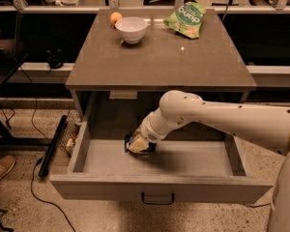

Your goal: Pick rxbar blueberry from top drawer and place on counter

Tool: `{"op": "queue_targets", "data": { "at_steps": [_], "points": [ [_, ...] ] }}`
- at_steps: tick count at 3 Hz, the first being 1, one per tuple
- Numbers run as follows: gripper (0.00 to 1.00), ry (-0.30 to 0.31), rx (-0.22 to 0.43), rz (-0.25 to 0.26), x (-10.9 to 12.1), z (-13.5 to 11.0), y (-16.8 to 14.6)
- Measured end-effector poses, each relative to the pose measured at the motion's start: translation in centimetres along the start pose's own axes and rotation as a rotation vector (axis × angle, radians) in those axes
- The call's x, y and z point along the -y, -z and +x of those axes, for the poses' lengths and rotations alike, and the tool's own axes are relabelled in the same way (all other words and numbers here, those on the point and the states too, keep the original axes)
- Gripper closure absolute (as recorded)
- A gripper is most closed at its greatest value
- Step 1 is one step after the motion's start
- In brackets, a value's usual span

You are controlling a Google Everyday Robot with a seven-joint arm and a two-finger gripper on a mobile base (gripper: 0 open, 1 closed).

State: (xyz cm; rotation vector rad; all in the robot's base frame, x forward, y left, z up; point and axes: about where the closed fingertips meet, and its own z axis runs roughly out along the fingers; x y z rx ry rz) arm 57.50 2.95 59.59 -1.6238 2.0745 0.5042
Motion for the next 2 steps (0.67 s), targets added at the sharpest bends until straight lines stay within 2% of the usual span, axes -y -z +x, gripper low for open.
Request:
{"op": "queue_targets", "data": {
  "at_steps": [2],
  "points": [
    [1.00,0.000,0.000,0.000,0.00,-0.01,0.02]
  ]
}}
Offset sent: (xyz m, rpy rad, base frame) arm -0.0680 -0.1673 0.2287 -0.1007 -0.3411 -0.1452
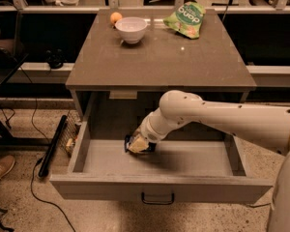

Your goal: Pick rxbar blueberry from top drawer and place on counter

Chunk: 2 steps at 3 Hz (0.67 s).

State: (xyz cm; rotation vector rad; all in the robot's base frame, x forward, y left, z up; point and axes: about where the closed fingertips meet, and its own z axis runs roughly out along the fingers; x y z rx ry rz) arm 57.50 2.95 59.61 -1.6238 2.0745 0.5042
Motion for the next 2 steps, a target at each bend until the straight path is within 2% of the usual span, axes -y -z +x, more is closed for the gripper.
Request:
{"op": "queue_targets", "data": {
  "at_steps": [2],
  "points": [
    [1.00,0.000,0.000,0.000,0.00,0.00,0.00]
  ]
}}
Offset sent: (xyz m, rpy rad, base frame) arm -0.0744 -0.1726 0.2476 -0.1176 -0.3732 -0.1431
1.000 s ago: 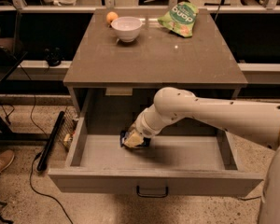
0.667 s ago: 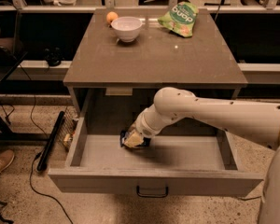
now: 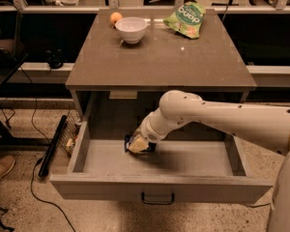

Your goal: Pick rxbar blueberry from top drawer and place on counter

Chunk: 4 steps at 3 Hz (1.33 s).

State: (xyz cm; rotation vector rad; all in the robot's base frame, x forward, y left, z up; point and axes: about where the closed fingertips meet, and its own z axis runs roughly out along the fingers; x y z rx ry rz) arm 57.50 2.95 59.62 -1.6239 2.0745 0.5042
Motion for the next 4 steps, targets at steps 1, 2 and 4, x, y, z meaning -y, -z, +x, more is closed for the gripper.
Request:
{"op": "queue_targets", "data": {
  "at_steps": [1,2,4],
  "points": [
    [1.00,0.000,0.000,0.000,0.0,0.0,0.0],
    [1.00,0.000,0.004,0.002,0.0,0.0,0.1],
    [1.00,0.150,0.110,0.181,-2.7,-3.3,10.6]
  ]
}}
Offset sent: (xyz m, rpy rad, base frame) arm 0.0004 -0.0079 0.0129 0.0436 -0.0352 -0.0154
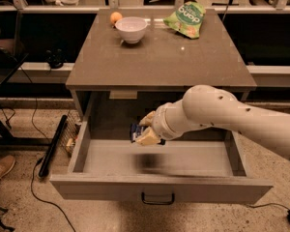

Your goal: Pick rxbar blueberry from top drawer and place on counter

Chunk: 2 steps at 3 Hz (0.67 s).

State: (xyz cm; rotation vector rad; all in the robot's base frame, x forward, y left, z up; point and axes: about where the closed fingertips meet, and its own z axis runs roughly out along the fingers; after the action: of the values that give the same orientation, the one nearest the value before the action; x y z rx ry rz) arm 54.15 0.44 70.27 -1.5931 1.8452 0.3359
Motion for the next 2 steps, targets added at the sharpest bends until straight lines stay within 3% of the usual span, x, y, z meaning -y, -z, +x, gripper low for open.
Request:
{"op": "queue_targets", "data": {
  "at_steps": [1,2],
  "points": [
    [1.00,0.054,0.015,0.055,0.07,-2.00,3.63],
    [1.00,0.059,0.014,0.062,0.11,-2.08,4.02]
  ]
}}
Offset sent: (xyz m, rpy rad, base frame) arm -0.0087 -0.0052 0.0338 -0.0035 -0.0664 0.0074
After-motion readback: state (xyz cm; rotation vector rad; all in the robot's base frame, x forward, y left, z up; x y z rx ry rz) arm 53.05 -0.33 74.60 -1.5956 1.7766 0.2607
